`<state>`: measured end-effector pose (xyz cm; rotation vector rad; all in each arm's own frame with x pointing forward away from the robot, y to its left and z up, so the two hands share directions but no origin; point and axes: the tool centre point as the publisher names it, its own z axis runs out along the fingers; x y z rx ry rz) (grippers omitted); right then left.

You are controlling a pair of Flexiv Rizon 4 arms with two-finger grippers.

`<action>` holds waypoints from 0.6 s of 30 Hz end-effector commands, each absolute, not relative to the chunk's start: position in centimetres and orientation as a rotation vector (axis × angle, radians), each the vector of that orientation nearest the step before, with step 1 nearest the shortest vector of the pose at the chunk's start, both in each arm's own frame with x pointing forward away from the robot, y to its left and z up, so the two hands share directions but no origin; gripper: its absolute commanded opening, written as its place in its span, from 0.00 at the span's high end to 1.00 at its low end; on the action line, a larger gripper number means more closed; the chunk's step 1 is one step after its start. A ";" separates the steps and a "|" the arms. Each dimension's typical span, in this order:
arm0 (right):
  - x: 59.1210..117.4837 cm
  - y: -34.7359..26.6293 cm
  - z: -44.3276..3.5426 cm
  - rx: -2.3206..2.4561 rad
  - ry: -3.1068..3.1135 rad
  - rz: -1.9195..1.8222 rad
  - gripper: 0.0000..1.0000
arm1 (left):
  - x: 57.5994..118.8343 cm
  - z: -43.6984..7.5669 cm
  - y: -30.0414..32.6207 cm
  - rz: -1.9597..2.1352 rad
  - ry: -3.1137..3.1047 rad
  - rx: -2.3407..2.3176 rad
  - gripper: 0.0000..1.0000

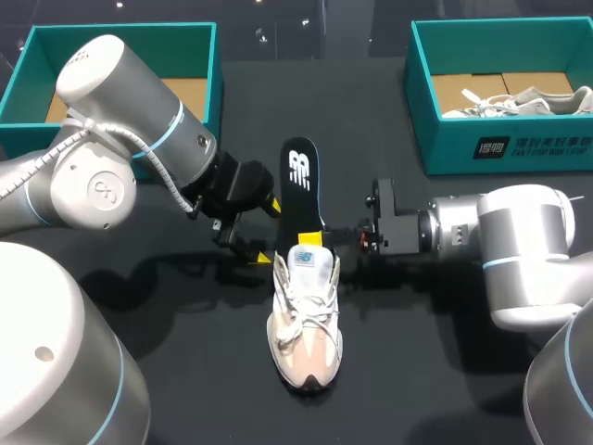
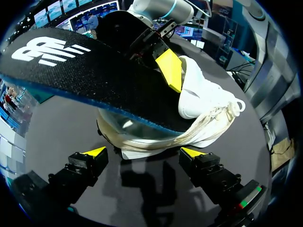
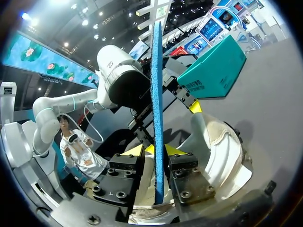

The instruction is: Take the shoe out of the shoebox, open the shoe tongue, remove and reinsert the insole, then place the shoe into the shoebox

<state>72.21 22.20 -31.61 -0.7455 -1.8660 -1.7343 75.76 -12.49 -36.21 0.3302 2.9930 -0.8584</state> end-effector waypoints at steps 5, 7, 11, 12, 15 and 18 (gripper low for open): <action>73.5 22.1 -30.4 -0.696 -1.901 -1.729 0.76 | 75.8 -36.3 -12.6 -0.857 2.993 0.331 0.00; 73.8 22.2 -30.2 -0.682 -1.907 -1.732 0.76 | 75.8 -36.3 -12.6 -0.857 2.993 0.331 0.00; 74.4 22.2 -29.7 -0.660 -1.920 -1.733 0.76 | 75.8 -36.3 -12.6 -0.857 2.993 0.331 0.00; 74.6 22.2 -29.6 -0.655 -1.923 -1.733 0.77 | 75.8 -36.3 -12.6 -0.857 2.993 0.331 0.00; 75.0 22.1 -29.4 -0.648 -1.930 -1.732 0.78 | 75.8 -36.3 -12.6 -0.857 2.993 0.331 0.00; 75.4 22.0 -29.4 -0.646 -1.935 -1.728 0.87 | 75.8 -36.3 -12.6 -0.857 2.993 0.331 0.00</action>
